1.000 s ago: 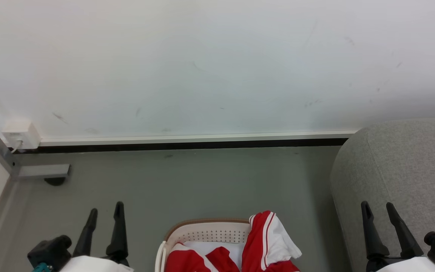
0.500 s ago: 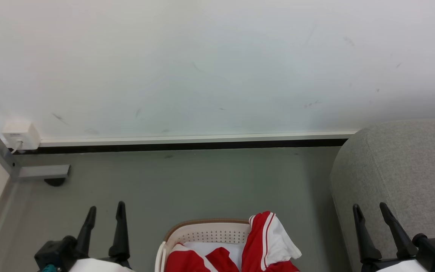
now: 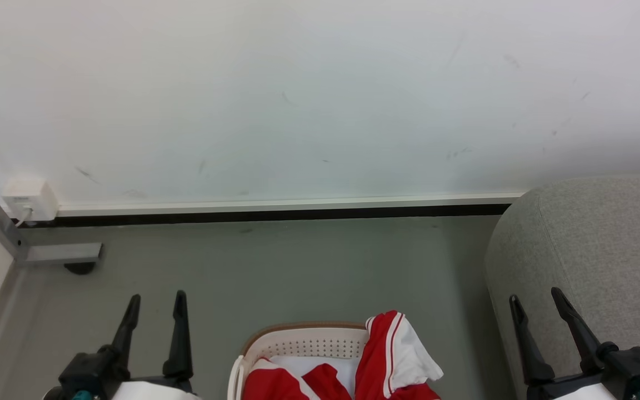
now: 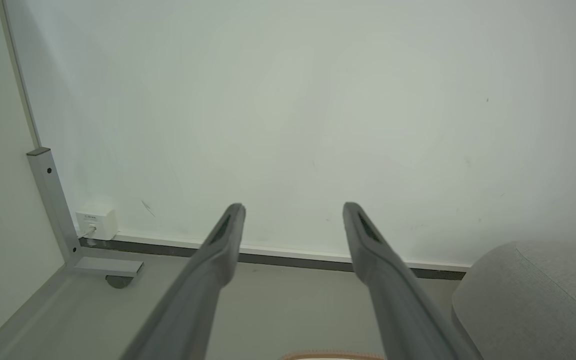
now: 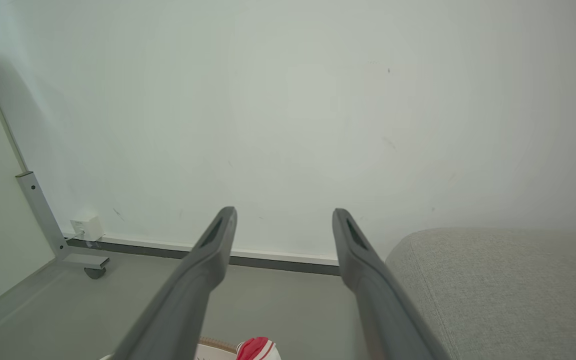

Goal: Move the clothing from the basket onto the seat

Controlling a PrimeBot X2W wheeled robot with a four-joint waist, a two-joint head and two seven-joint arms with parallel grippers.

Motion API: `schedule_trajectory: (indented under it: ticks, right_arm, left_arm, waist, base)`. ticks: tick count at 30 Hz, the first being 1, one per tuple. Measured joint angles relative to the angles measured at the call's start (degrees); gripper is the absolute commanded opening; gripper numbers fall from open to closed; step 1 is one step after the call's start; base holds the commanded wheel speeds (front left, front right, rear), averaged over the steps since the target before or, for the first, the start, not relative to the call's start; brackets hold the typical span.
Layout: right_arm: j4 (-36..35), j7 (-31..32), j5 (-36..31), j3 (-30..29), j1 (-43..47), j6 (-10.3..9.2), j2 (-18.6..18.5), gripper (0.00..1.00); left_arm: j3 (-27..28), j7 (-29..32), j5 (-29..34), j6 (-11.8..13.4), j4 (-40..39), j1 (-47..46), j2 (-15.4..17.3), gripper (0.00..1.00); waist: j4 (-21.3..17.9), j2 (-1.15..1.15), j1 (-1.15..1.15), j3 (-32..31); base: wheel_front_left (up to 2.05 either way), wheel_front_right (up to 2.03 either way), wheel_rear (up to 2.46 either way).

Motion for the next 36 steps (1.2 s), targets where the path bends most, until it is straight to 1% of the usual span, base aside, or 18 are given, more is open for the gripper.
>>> schedule_trajectory:
  ticks: [20, 36]
  right_arm:
    - [-1.8, -2.1, -6.7, 1.3, 0.0, 0.01, -0.4, 1.00]
    - [-2.1, -2.2, -6.2, 1.1, 0.0, 0.01, -0.2, 1.00]
  left_arm:
    - [0.6, -2.3, 8.0, -0.7, -1.1, 0.0, -0.6, 1.00]
    - [1.4, -2.3, 7.4, -1.0, -1.1, 0.0, -0.9, 1.00]
  waist:
    - [0.0, 0.00, 0.00, 0.5]
    - [-0.6, 0.00, 0.00, 0.7]
  base:
    - [0.00, 0.00, 0.00]
    - [0.00, 0.00, 0.00]
